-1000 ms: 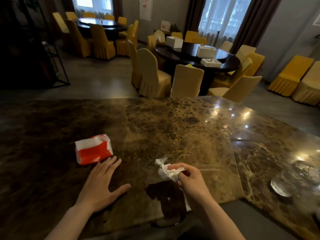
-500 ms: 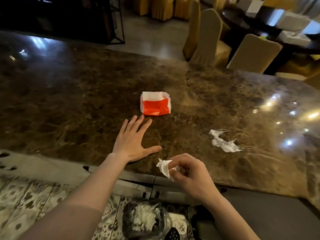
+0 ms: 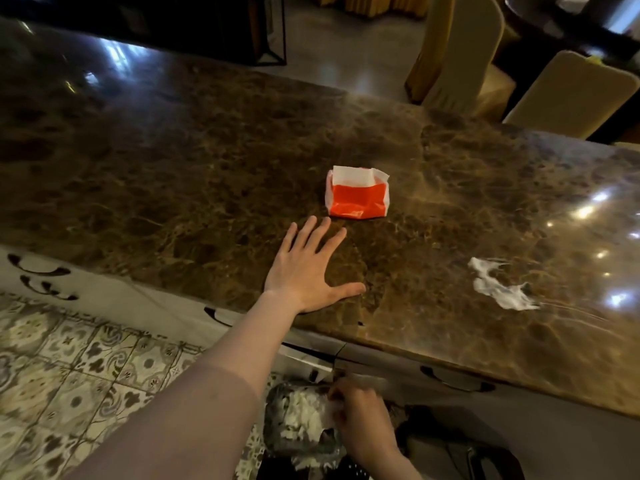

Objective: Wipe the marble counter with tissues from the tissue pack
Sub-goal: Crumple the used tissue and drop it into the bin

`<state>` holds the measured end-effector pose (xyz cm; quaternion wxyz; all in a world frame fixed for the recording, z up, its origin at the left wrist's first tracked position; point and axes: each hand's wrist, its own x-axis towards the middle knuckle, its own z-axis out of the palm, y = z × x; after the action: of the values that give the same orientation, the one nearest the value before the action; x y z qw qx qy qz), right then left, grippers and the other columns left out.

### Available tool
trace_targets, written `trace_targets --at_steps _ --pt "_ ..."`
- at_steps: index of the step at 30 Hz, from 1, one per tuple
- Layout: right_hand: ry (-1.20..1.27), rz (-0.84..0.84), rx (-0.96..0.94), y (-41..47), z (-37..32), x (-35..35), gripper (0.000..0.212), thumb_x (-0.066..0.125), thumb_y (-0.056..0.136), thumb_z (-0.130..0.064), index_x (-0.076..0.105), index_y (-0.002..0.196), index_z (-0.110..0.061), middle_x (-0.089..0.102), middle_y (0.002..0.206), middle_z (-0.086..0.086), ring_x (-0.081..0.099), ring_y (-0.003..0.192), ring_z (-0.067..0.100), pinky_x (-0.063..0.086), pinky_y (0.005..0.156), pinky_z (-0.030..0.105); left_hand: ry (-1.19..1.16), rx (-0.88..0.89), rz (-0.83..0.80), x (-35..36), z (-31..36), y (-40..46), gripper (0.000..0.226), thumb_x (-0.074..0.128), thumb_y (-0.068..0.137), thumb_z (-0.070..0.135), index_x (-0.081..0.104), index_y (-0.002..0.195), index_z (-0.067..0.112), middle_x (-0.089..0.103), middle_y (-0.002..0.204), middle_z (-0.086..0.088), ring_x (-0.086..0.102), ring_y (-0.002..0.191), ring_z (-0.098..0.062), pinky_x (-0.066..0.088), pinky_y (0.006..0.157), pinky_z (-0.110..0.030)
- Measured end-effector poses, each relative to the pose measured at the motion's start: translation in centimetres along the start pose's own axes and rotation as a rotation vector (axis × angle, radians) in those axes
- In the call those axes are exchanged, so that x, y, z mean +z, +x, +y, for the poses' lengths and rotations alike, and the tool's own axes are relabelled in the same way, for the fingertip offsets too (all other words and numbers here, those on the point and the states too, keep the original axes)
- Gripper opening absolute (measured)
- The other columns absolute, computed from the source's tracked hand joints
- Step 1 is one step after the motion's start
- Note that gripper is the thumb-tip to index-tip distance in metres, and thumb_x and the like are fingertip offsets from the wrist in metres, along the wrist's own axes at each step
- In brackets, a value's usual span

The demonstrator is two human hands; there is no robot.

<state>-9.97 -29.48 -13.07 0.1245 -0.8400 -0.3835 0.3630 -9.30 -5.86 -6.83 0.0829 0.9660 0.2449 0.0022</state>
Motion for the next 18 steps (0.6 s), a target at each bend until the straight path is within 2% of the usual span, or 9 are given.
trace_targets --at_steps 4,7,9,11,12,14,16,18 --pt "-0.033 -0.136 0.005 0.6 0.0 0.9 0.037 0.056 0.087 -0.015 0.065 0.121 -0.029 0.067 0.127 0.0 0.062 0.116 0.024 0.051 0.09 0.035 0.003 -0.001 0.008 0.2 0.0 0.0 0.108 0.018 0.075 0.102 0.004 0.161 0.038 -0.001 0.173 0.001 -0.012 0.157 -0.022 0.001 0.127 -0.055" --pt "-0.033 -0.142 -0.014 0.1 -0.3 0.8 0.041 0.057 0.094 -0.028 0.058 0.134 -0.034 0.056 0.143 -0.005 0.053 0.13 0.02 0.044 0.105 0.033 -0.005 -0.003 0.013 0.2 -0.1 0.1 0.107 0.019 0.075 0.102 0.005 0.16 0.038 -0.001 0.173 0.002 -0.012 0.156 -0.022 0.001 0.127 -0.054" --pt "-0.021 -0.09 -0.048 -0.4 -0.6 -0.8 0.031 0.059 0.096 -0.034 0.063 0.126 -0.037 0.062 0.133 -0.012 0.058 0.121 0.012 0.048 0.1 0.03 -0.008 0.002 0.011 0.1 -0.1 0.1 0.107 0.021 0.076 0.102 0.004 0.161 0.039 -0.001 0.173 0.002 -0.013 0.156 -0.021 0.0 0.127 -0.054" --pt "-0.002 -0.019 -0.114 -1.7 -1.4 -3.6 0.014 0.062 0.092 -0.043 0.068 0.104 -0.039 0.069 0.108 -0.018 0.064 0.1 0.004 0.055 0.088 0.026 -0.015 0.006 0.004 0.2 -0.1 0.0 0.108 0.022 0.076 0.101 0.002 0.161 0.039 -0.003 0.173 0.002 -0.015 0.156 -0.02 -0.002 0.128 -0.053" --pt "0.003 0.034 -0.166 -2.3 -1.8 -5.4 0.011 0.063 0.09 -0.047 0.068 0.094 -0.038 0.069 0.098 -0.019 0.065 0.093 0.001 0.056 0.082 0.024 -0.013 0.005 0.004 0.2 -0.1 0.0 0.108 0.022 0.075 0.101 0.002 0.161 0.038 -0.004 0.173 0.003 -0.016 0.156 -0.02 -0.002 0.128 -0.053" --pt "0.043 0.155 -0.265 -3.7 -2.9 -9.1 0.019 0.064 0.086 -0.051 0.067 0.081 -0.033 0.068 0.083 -0.018 0.064 0.083 -0.002 0.054 0.073 0.022 -0.007 0.001 0.006 0.0 0.0 0.1 0.109 0.02 0.075 0.102 0.001 0.161 0.038 -0.005 0.173 0.002 -0.017 0.155 -0.02 -0.002 0.128 -0.053" --pt "0.105 0.317 -0.344 -4.3 -4.1 -13.1 0.02 0.068 0.085 -0.048 0.065 0.072 -0.034 0.064 0.069 -0.018 0.063 0.068 -0.002 0.052 0.063 0.021 -0.005 -0.003 -0.007 0.0 0.0 0.0 0.11 0.017 0.074 0.103 0.001 0.161 0.038 -0.007 0.172 0.003 -0.018 0.155 -0.02 -0.002 0.127 -0.053" --pt "0.139 0.506 -0.43 -3.3 -5.1 -17.1 0.015 0.073 0.086 -0.037 0.067 0.073 -0.034 0.062 0.066 -0.019 0.062 0.062 0.001 0.05 0.057 0.022 -0.018 0.001 -0.016 -0.2 0.0 -0.1 0.111 0.012 0.072 0.103 -0.001 0.161 0.038 -0.009 0.172 0.003 -0.021 0.154 -0.019 -0.003 0.127 -0.053"
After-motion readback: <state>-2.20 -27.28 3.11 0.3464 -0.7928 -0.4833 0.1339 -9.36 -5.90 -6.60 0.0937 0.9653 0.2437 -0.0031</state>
